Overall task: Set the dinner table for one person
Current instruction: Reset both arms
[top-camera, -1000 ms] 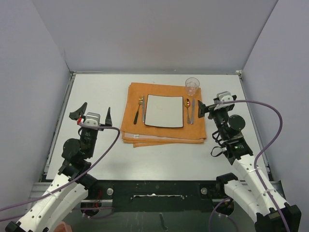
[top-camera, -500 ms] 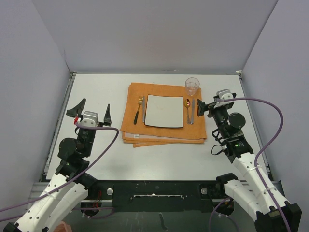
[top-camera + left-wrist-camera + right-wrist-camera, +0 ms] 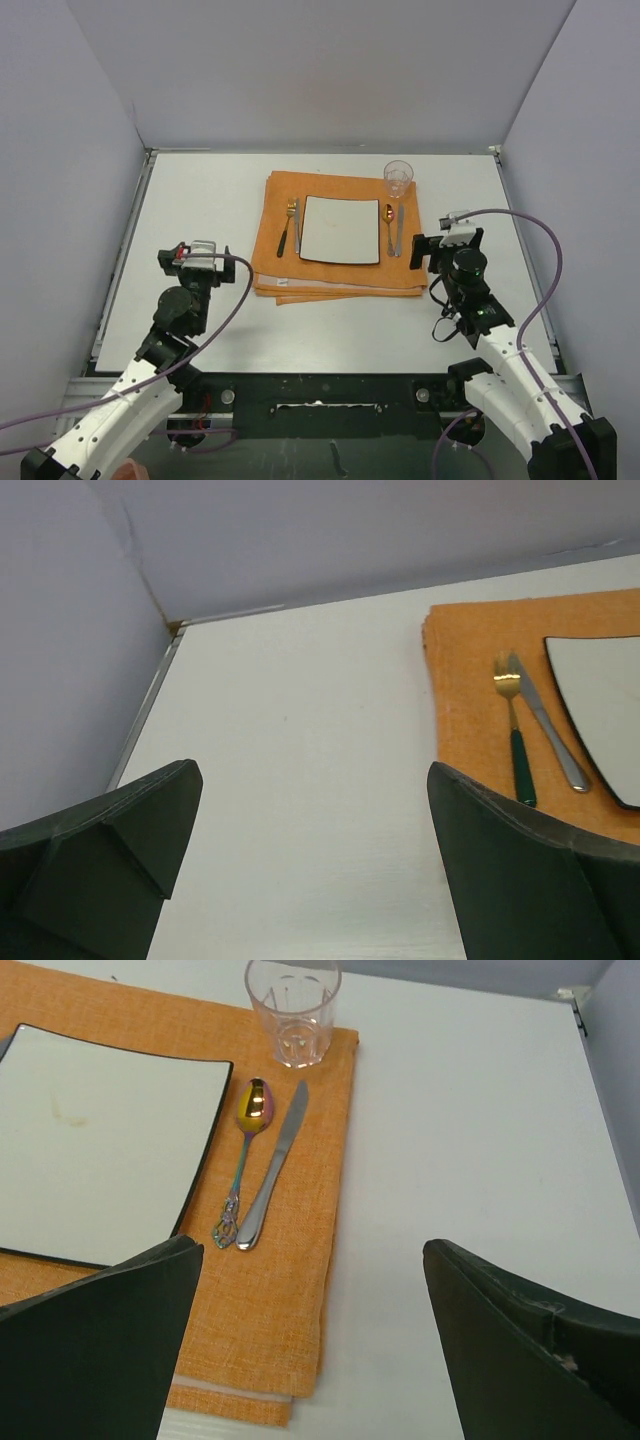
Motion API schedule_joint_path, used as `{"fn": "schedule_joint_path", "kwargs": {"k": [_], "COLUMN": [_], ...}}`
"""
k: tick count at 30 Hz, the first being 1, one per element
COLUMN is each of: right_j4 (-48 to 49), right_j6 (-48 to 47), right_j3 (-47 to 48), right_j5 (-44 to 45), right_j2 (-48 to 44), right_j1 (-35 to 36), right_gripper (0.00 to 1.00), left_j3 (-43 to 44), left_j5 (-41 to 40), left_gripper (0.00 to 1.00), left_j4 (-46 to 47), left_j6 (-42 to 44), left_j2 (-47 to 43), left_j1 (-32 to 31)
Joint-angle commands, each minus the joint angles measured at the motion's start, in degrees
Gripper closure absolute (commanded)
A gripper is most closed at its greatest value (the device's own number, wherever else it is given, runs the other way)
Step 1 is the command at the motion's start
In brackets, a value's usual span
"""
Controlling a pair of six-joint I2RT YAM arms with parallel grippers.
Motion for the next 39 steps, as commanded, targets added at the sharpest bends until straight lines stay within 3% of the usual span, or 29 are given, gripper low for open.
{"fn": "schedule_joint_path", "kwargs": {"k": [1,5,7,12,18,23,27,31,33,35,39], "right_j4": [-2.87,-4.38,-0.23,13.44,25.42,35.04,43.91,47.95,47.67,48.56,49.40], "right_j6": [4.42,5.00,3.09,-6.84,-7.26,-7.60,-8.59,-10.06,-10.41,-10.49,-9.73], "right_j3": [4.33,5.99,4.15,-0.88,-6.39,-8.48,-8.55,-7.56,-6.28,-6.20,-5.36], "right_j5": [4.55,10.11,10.93,-9.19,-14.57,-17.67,-20.28,-20.80,-21.81,-21.99,-23.27], "right_j2": [3.56,7.93,7.80,9.99,15.63,26.01,35.40,41.46,43.94,45.47,48.33], "right_j1": [-0.19,-0.26,-0.72,-7.63,-13.40,-14.36,-14.54,-14.54,-14.58,-14.68,-15.56], "right_gripper": [0.02,0.02,0.02,0.02,0.02,0.02,0.02,0.02,0.02,0.02,0.02], "left_j3": [-2.21,-3.29,-2.98,-2.92,-5.96,-7.36,-9.11,-6.07,-6.79,-8.51,-6.75], "left_j5": [-15.41,-16.35,-14.10,-1.93,14.49,19.37,21.96,28.97,28.16,26.62,25.85], "left_gripper": [0.02,0.02,0.02,0.02,0.02,0.02,0.02,0.02,0.02,0.02,0.02], "left_j4": [2.91,7.39,9.22,14.01,26.48,36.69,52.47,61.55,64.14,59.58,36.13], "left_j6": [-5.58,-5.50,-5.30,-6.59,-12.85,-11.21,-12.13,-11.63,-13.12,-13.61,-12.58], "left_j2": [-0.23,3.87,7.35,16.42,25.76,33.63,44.00,53.95,54.19,48.91,35.81], "left_j1": [0.28,2.05,4.19,12.34,25.24,26.95,28.00,29.82,29.99,29.92,29.32]}}
